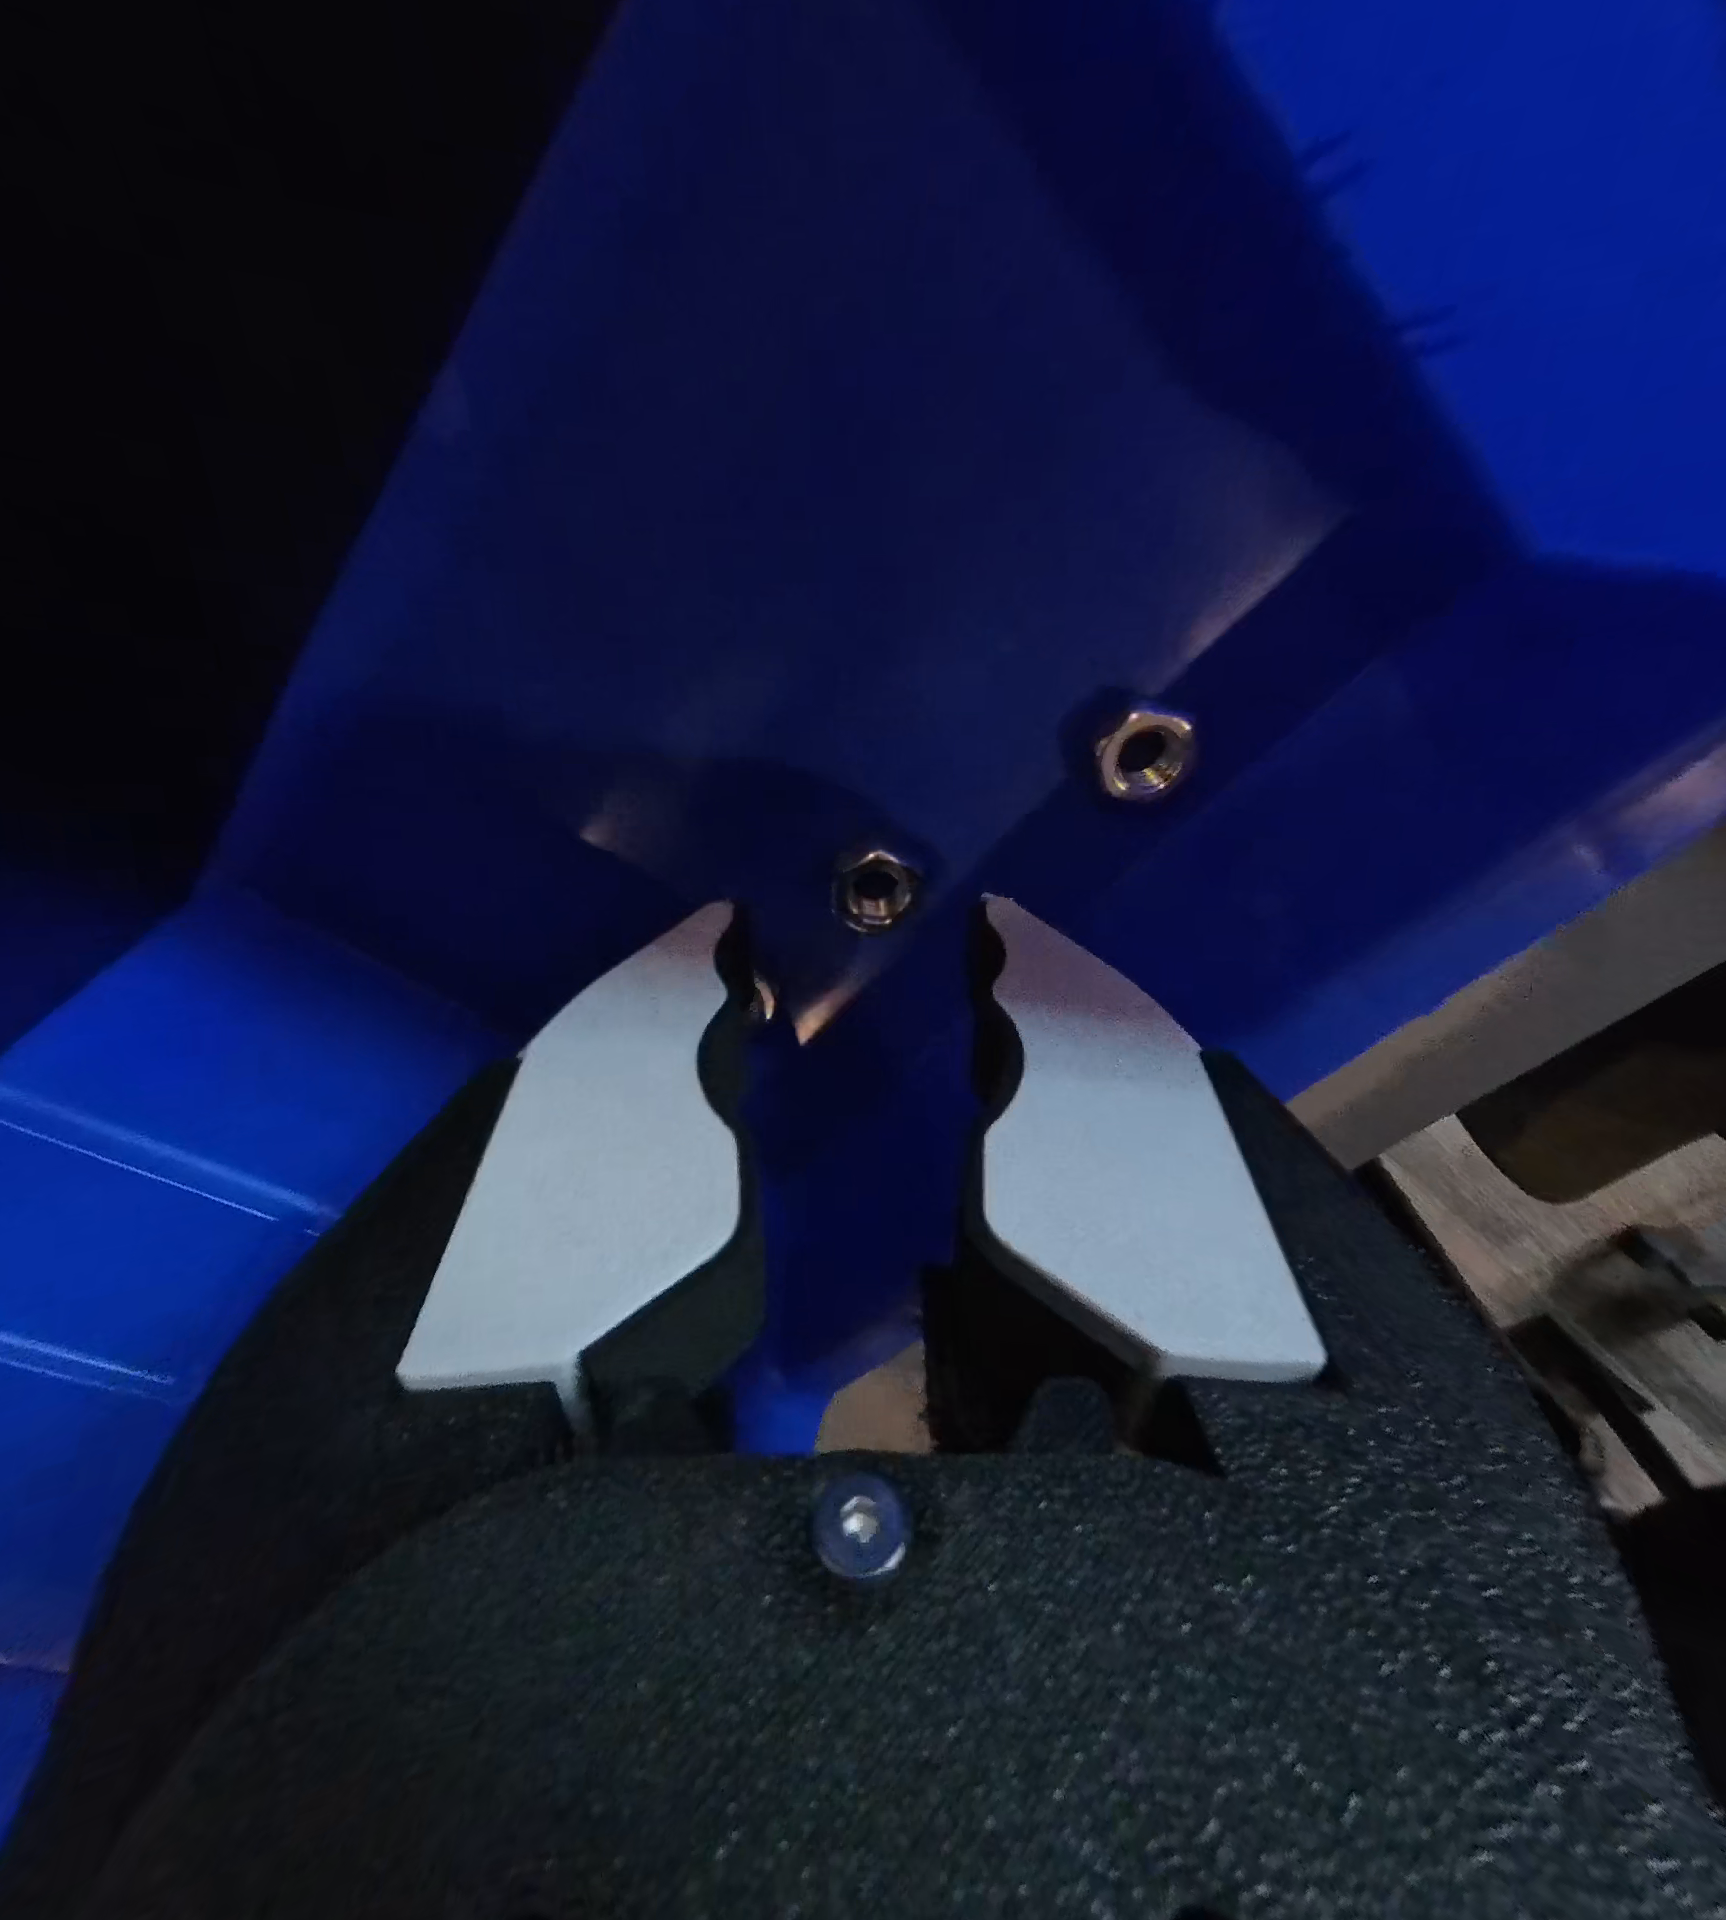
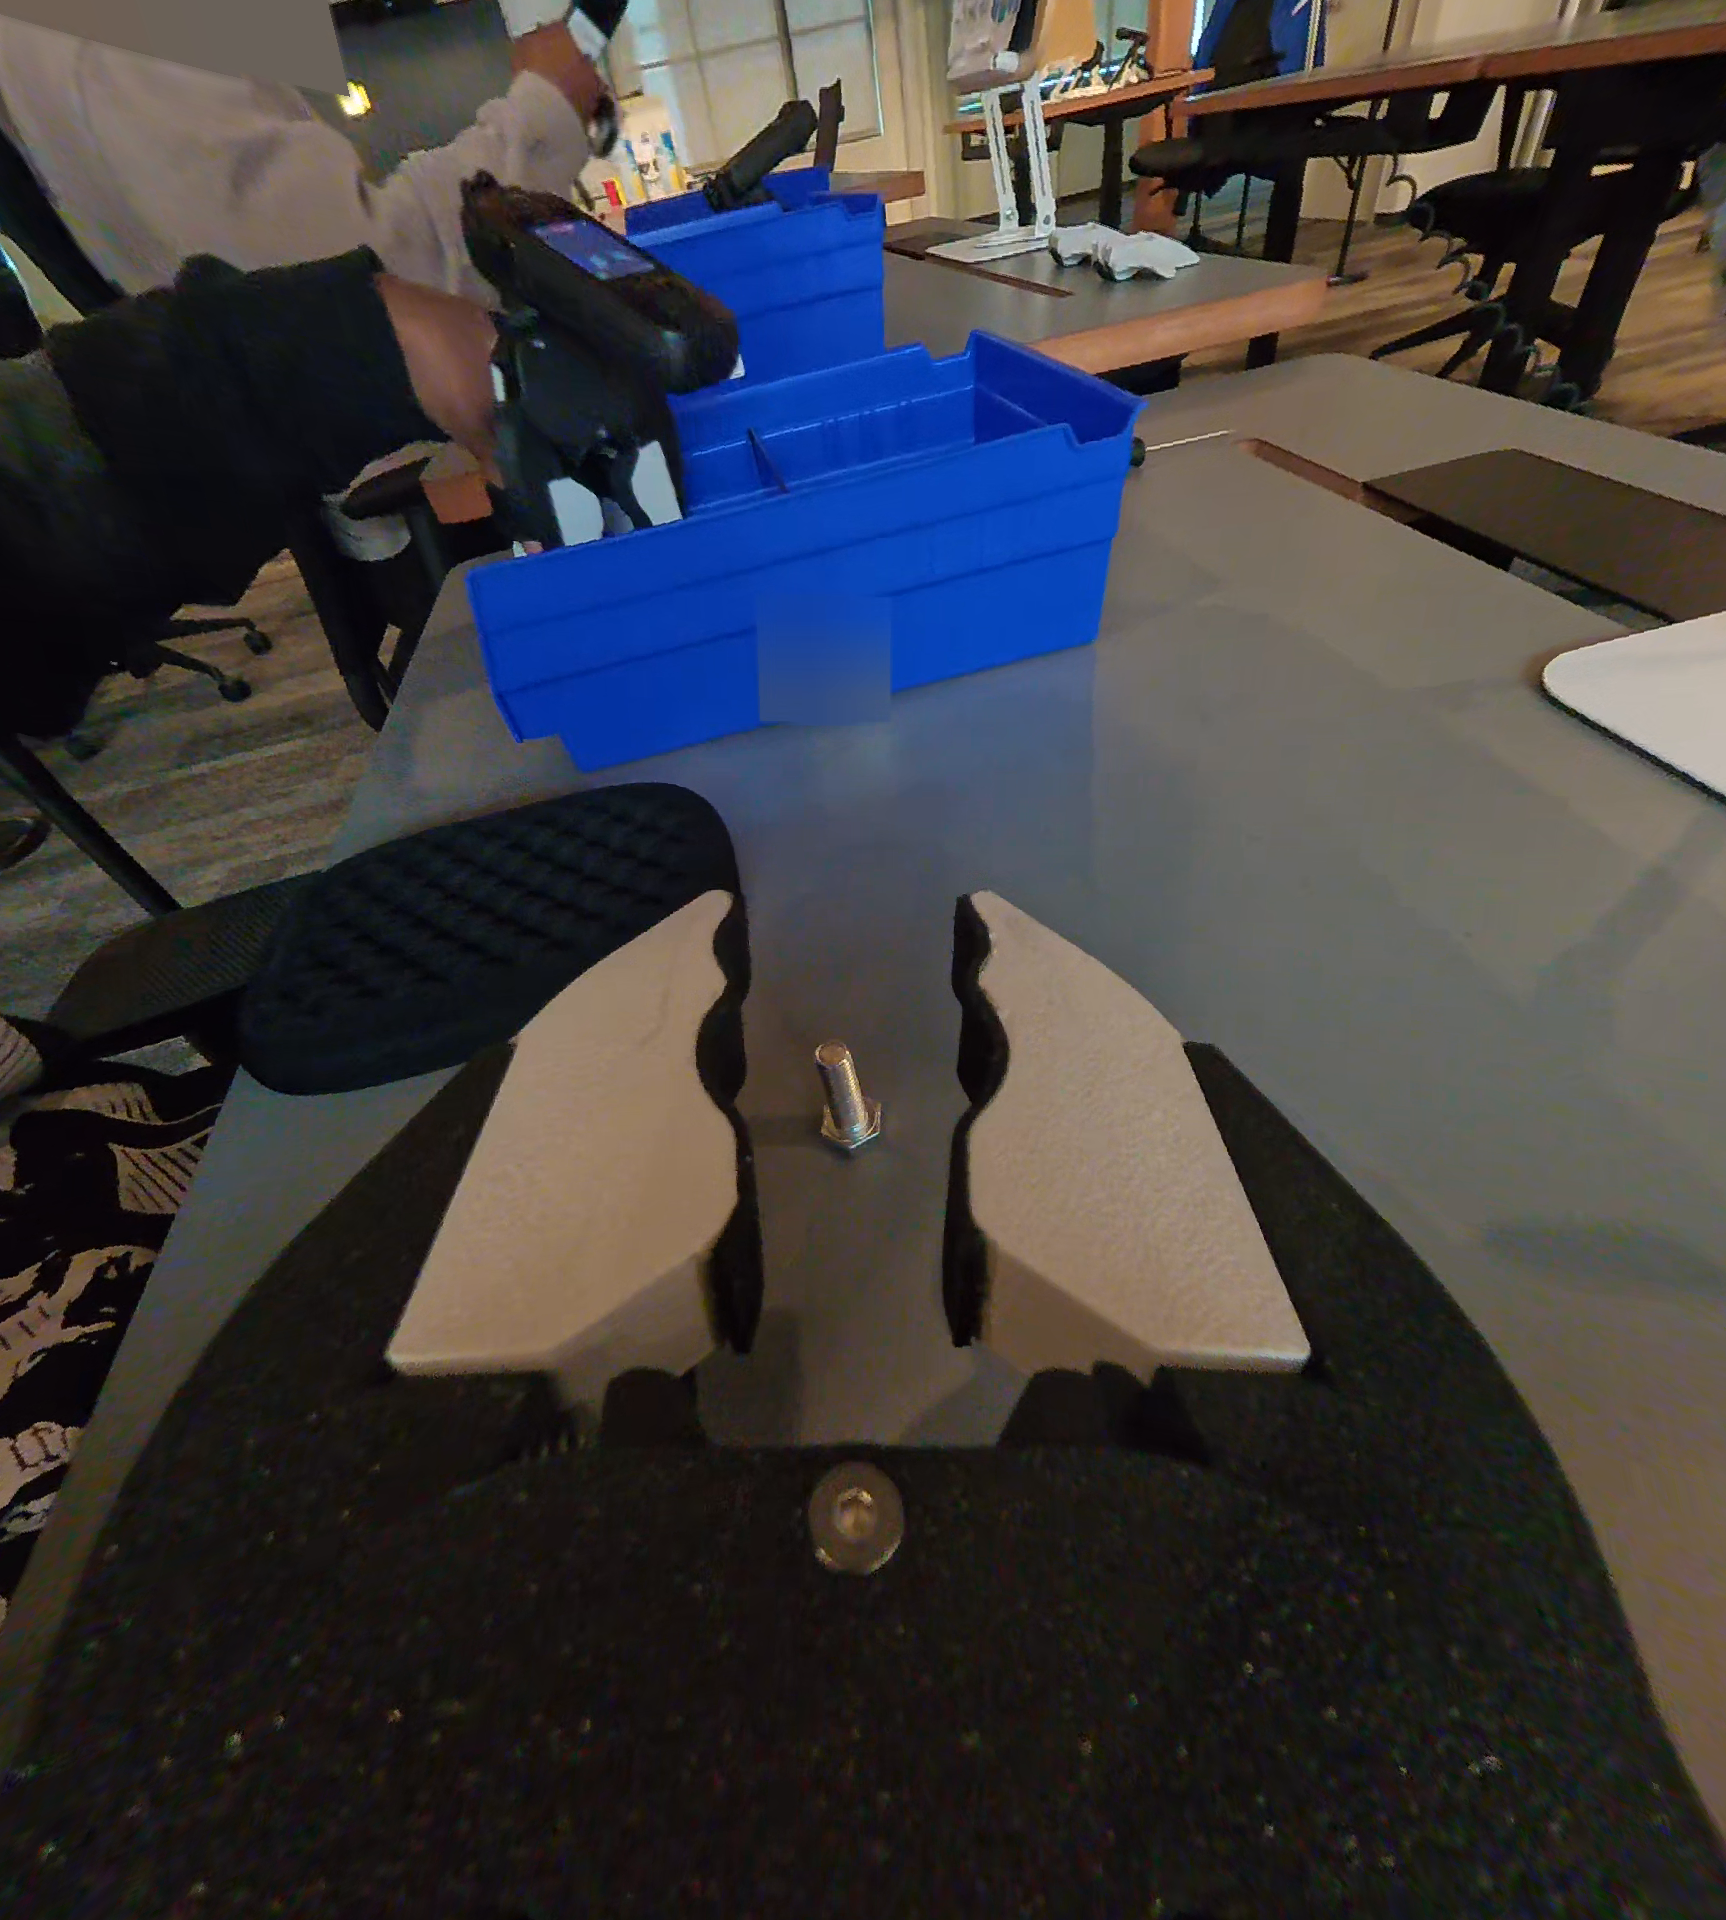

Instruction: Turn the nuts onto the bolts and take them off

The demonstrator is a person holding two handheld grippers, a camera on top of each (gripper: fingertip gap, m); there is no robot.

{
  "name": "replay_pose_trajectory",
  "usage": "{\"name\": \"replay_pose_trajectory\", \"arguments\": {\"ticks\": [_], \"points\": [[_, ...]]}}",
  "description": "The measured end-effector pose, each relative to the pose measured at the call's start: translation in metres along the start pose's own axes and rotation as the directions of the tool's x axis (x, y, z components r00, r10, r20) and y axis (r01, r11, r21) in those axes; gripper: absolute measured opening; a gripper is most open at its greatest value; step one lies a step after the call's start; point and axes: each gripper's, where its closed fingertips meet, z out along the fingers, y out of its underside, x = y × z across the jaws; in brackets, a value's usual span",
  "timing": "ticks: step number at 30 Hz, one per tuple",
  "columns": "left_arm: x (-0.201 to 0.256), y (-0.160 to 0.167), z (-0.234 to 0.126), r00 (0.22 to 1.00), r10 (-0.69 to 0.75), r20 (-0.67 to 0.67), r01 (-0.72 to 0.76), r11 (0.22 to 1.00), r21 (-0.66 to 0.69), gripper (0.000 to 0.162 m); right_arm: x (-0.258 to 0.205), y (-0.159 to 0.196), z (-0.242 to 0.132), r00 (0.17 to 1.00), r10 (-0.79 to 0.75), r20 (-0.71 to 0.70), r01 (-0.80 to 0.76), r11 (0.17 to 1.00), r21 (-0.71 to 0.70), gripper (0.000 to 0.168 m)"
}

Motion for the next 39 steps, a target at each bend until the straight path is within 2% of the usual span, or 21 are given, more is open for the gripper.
{"name": "replay_pose_trajectory", "arguments": {"ticks": [8,13,16,22,26,32,35,39], "points": [[-0.004,-0.003,0.008,0.998,-0.059,0.005,0.06,0.992,-0.11,0.034,0.0,-0.002,-0.003,1.0,-0.003,-0.001,0.003,1.0,0.007,0.036],[-0.001,-0.003,0.008,0.995,-0.095,-0.004,0.093,0.986,-0.14,0.039,0.0,-0.005,-0.005,1.0,-0.004,-0.003,0.004,1.0,0.02,0.036],[-0.006,-0.002,0.008,0.996,-0.077,0.051,0.084,0.982,-0.17,0.018,0.0,-0.005,-0.006,1.0,-0.009,-0.006,0.009,1.0,0.019,0.036],[-0.007,-0.002,0.005,0.997,-0.05,0.061,0.056,0.992,-0.116,0.018,0.0,-0.009,-0.008,1.0,-0.009,-0.006,0.01,0.999,0.034,0.036],[-0.011,-0.008,-0.025,0.996,-0.035,0.084,0.038,0.998,-0.04,0.018,0.001,-0.008,-0.009,1.0,-0.009,-0.01,0.009,1.0,0.029,0.035],[0.006,-0.046,-0.099,0.981,0.102,0.166,-0.114,0.991,0.063,0.017,0.007,-0.011,-0.015,1.0,0.003,-0.029,-0.002,0.999,0.054,0.033],[0.035,-0.082,-0.128,0.951,0.237,0.197,-0.259,0.962,0.091,0.018,0.014,-0.014,-0.022,0.998,0.012,-0.057,-0.007,0.997,0.075,0.033],[0.087,-0.143,-0.143,0.868,0.446,0.22,-0.472,0.878,0.083,0.018,0.031,-0.023,-0.04,0.991,0.051,-0.126,-0.032,0.989,0.145,0.032]]}}
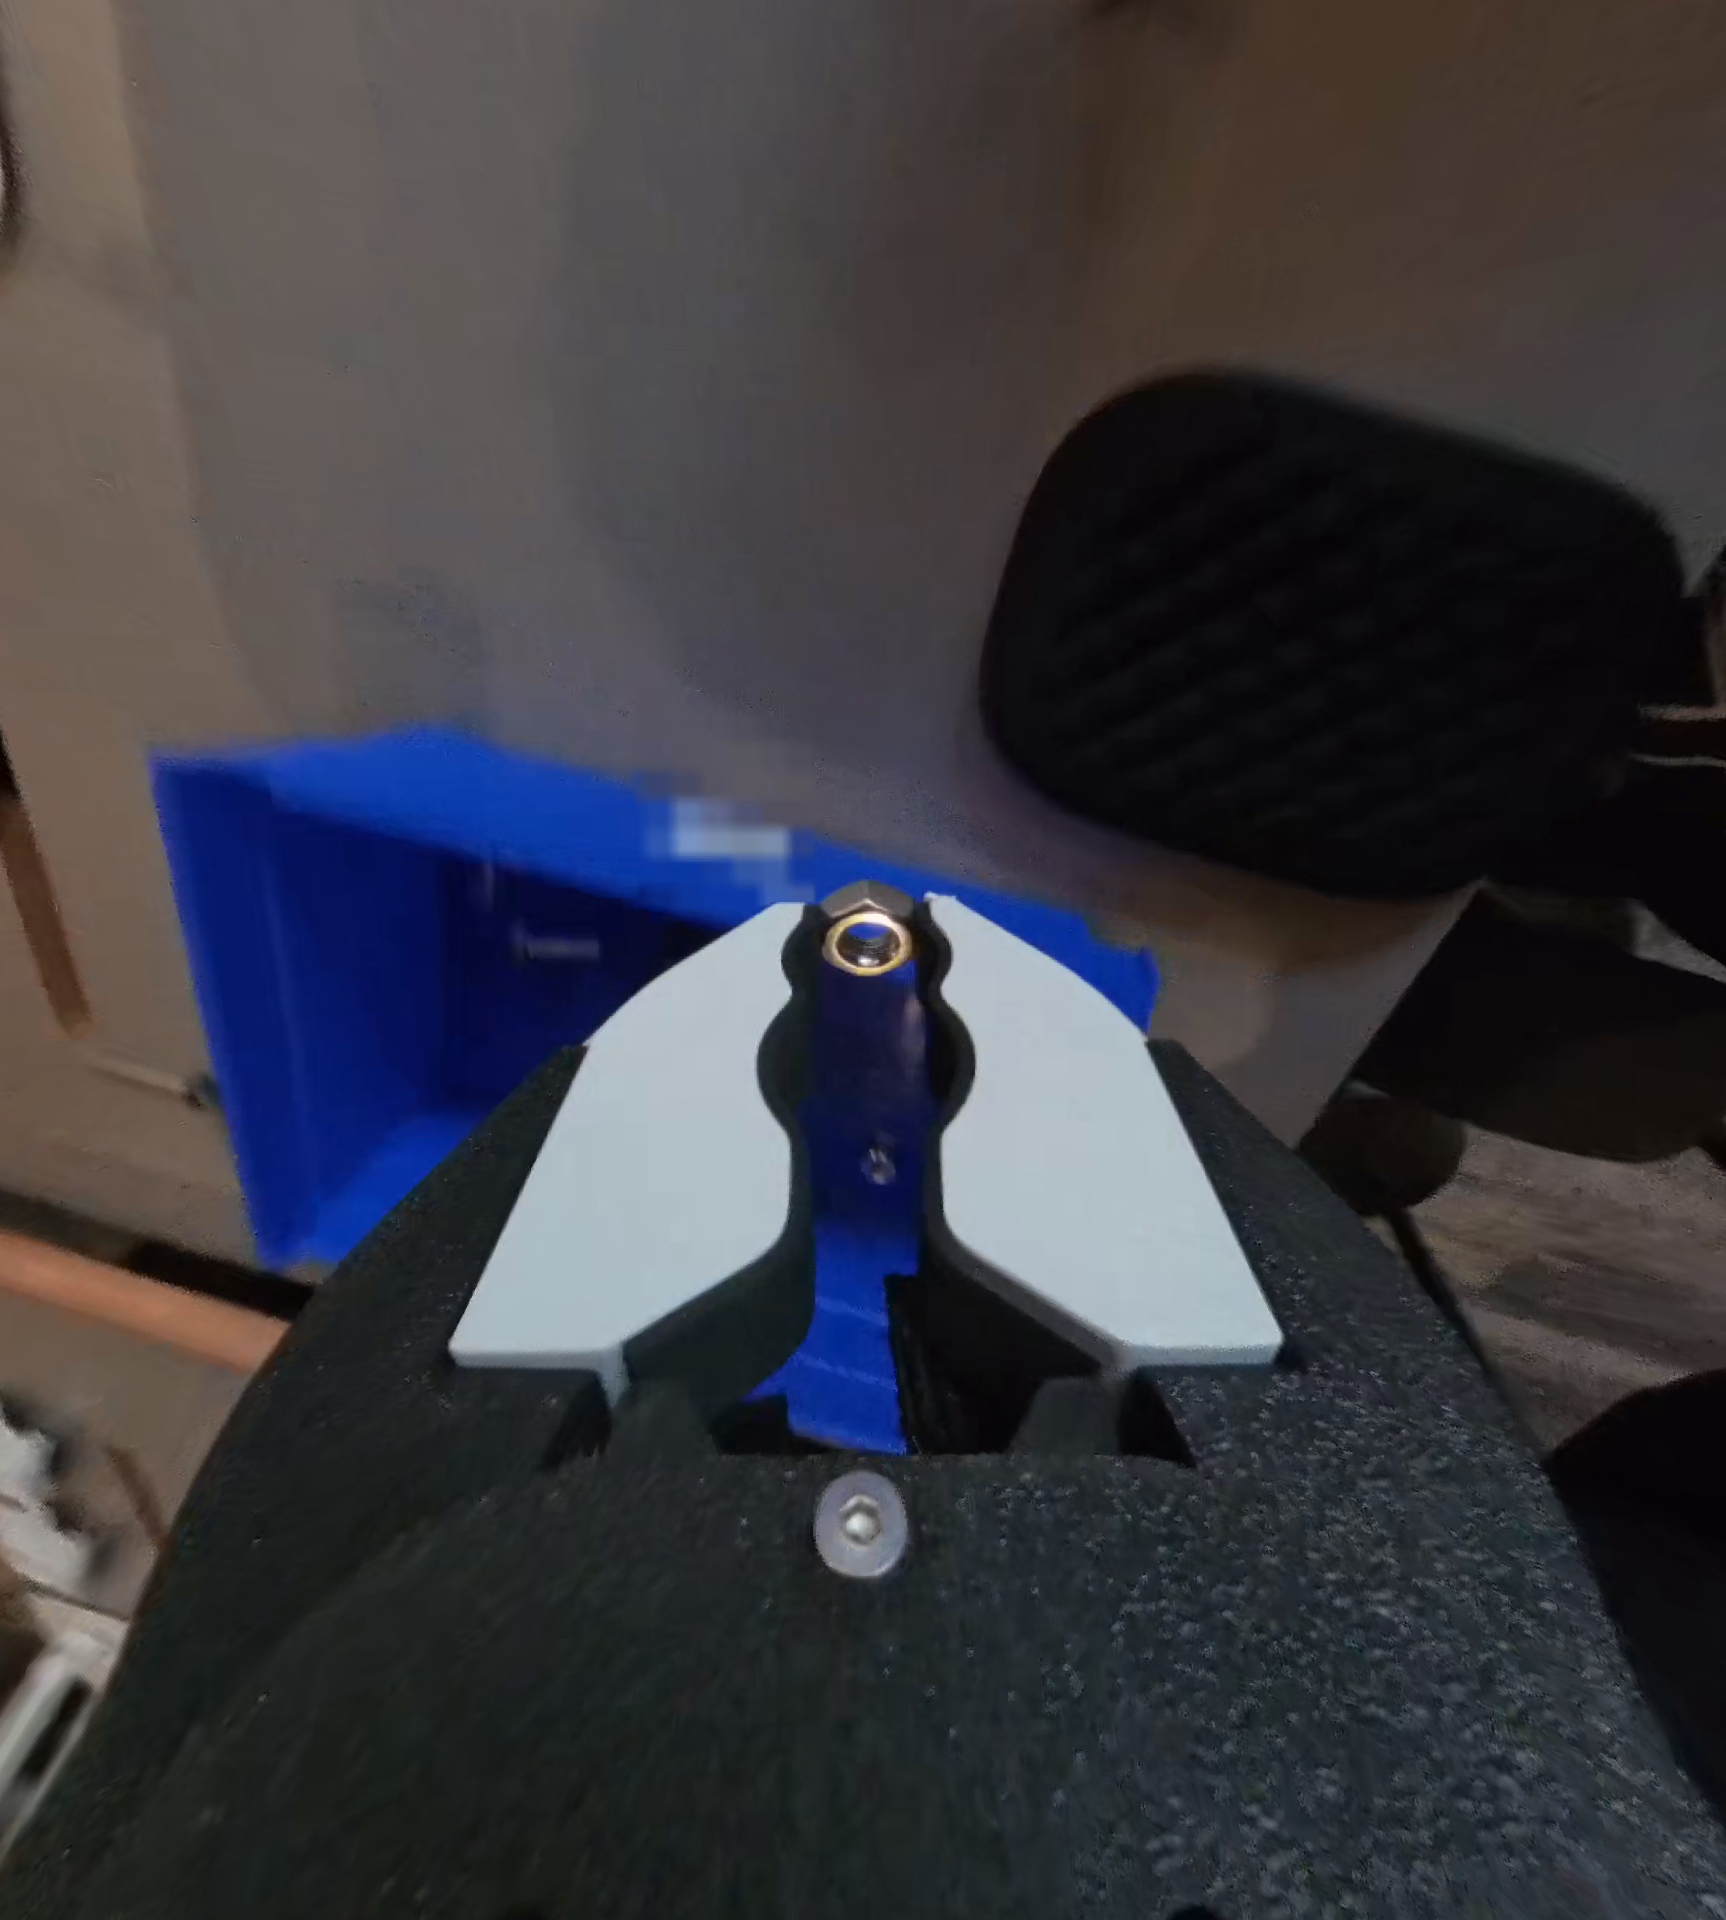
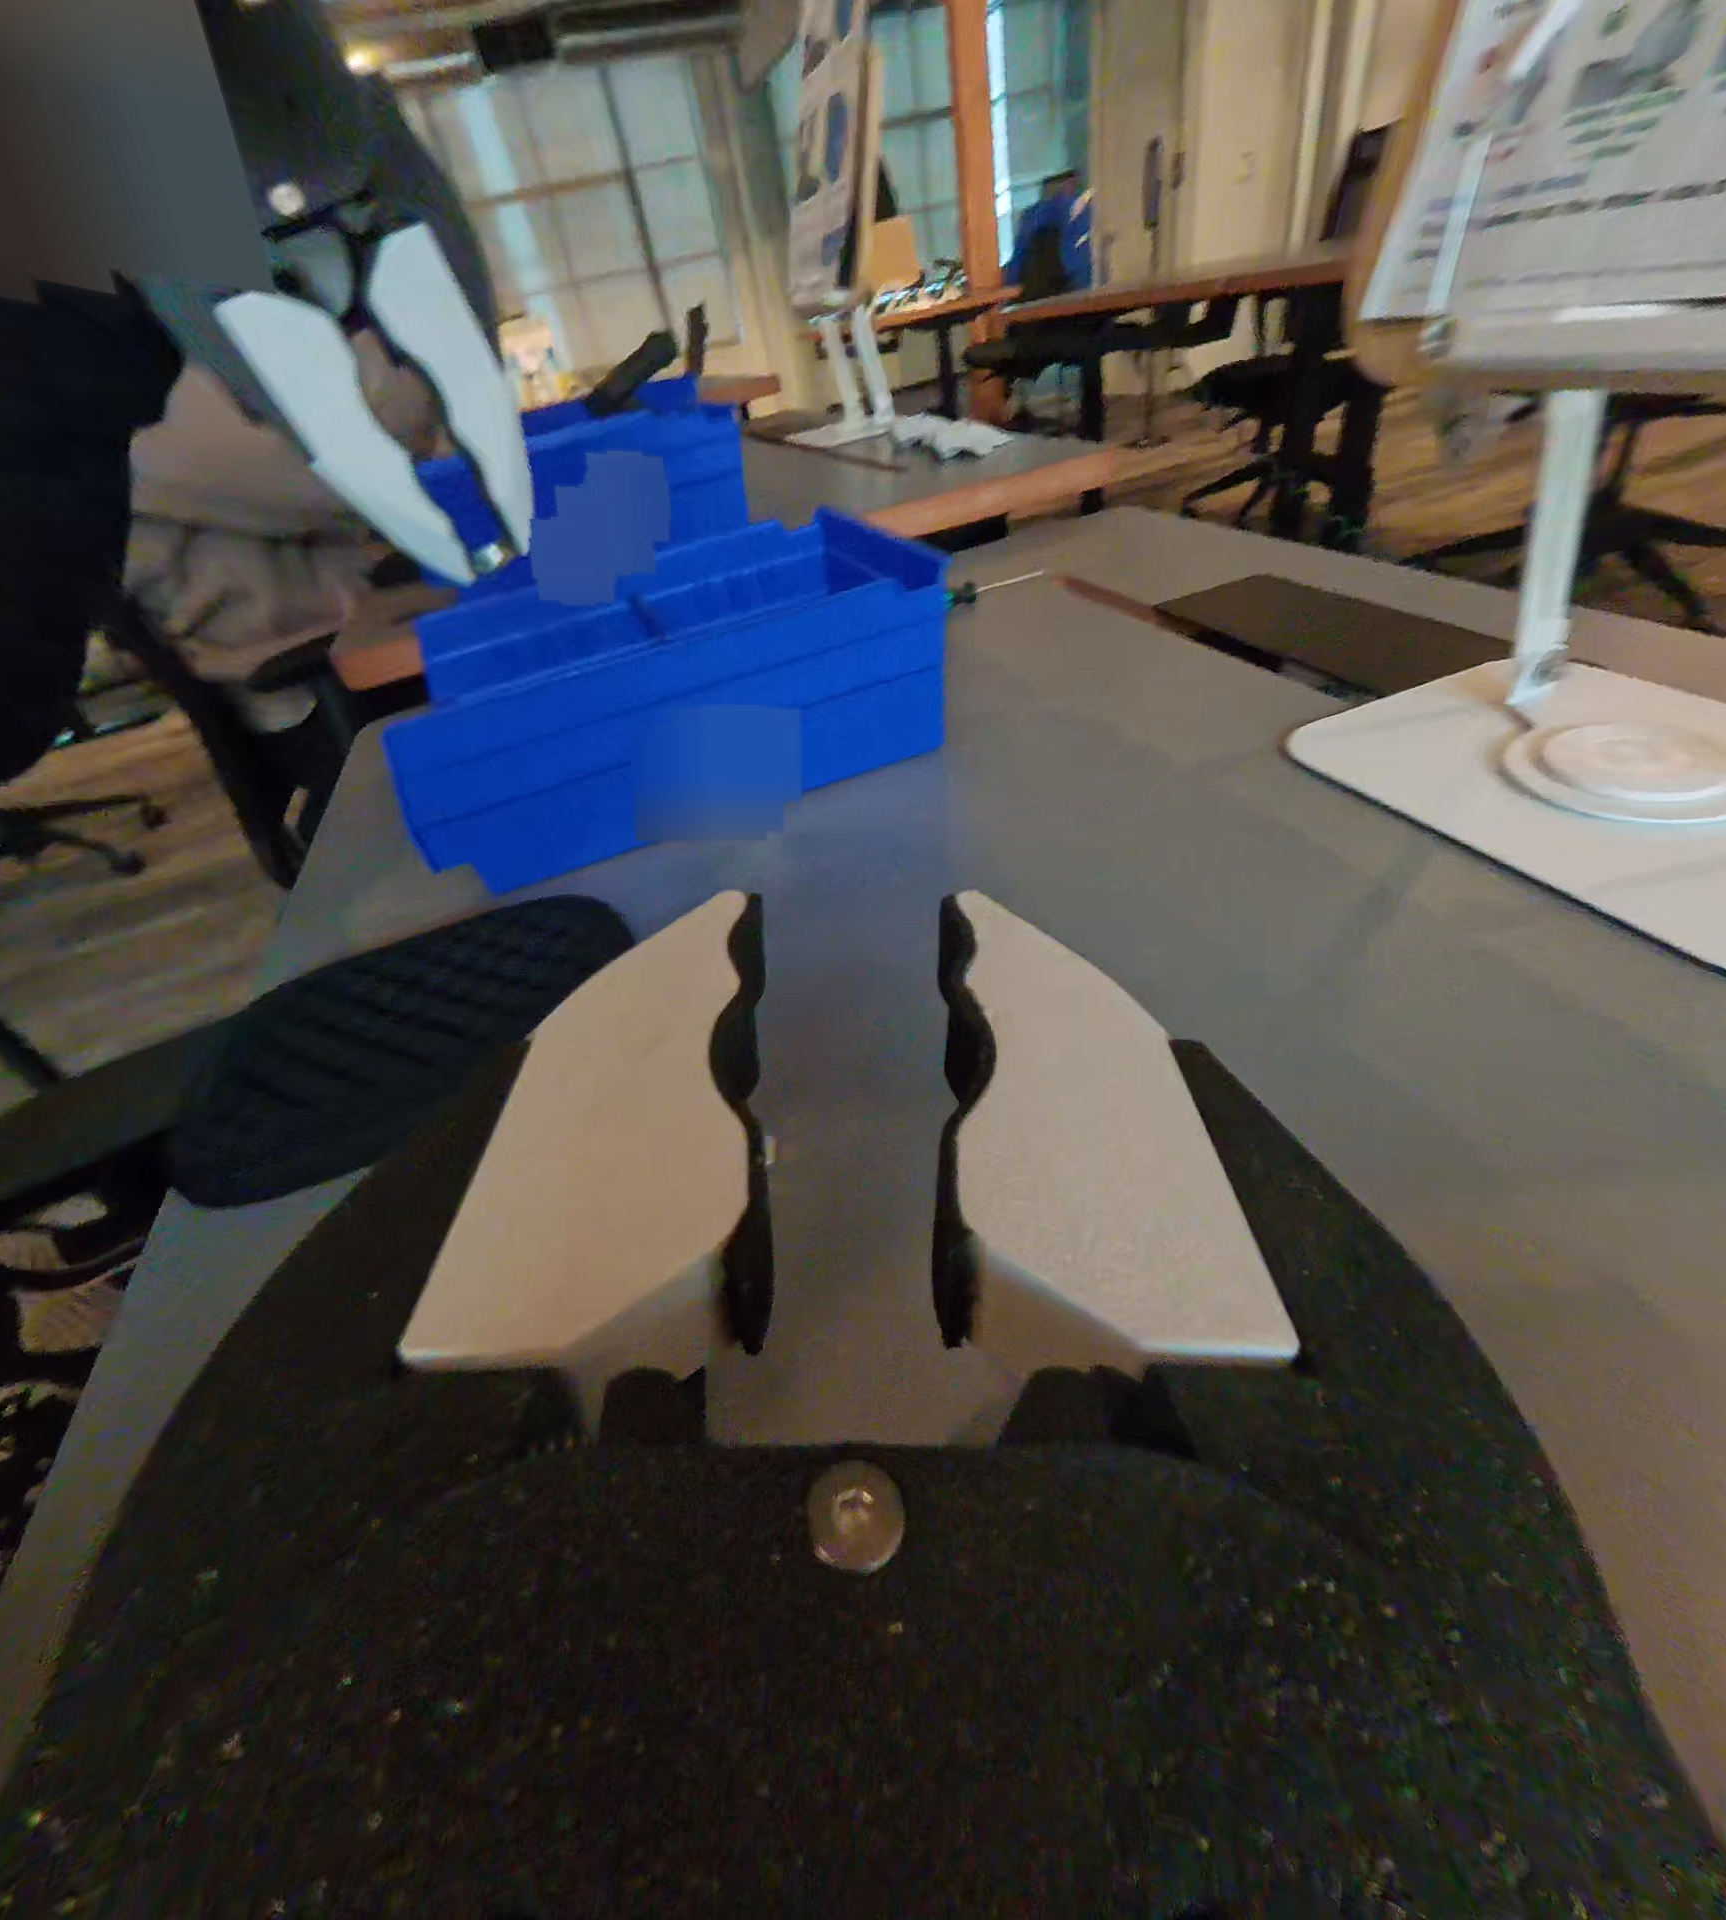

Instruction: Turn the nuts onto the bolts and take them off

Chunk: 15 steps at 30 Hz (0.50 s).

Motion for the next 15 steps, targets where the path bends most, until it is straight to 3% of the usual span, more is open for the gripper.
{"name": "replay_pose_trajectory", "arguments": {"ticks": [8,12,15], "points": [[0.063,-0.156,0.042,0.907,0.418,-0.043,-0.417,0.908,0.03,0.017,0.057,-0.02,-0.045,0.957,0.161,-0.242,-0.108,0.97,0.22,0.029],[0.09,-0.2,0.081,0.859,0.506,-0.083,-0.506,0.862,0.02,0.017,0.08,-0.017,-0.068,0.912,0.253,-0.323,-0.164,0.946,0.28,0.028],[0.092,-0.213,0.109,0.851,0.518,-0.087,-0.522,0.852,-0.032,0.017,0.089,-0.013,-0.078,0.892,0.281,-0.355,-0.184,0.941,0.283,0.028]]}}
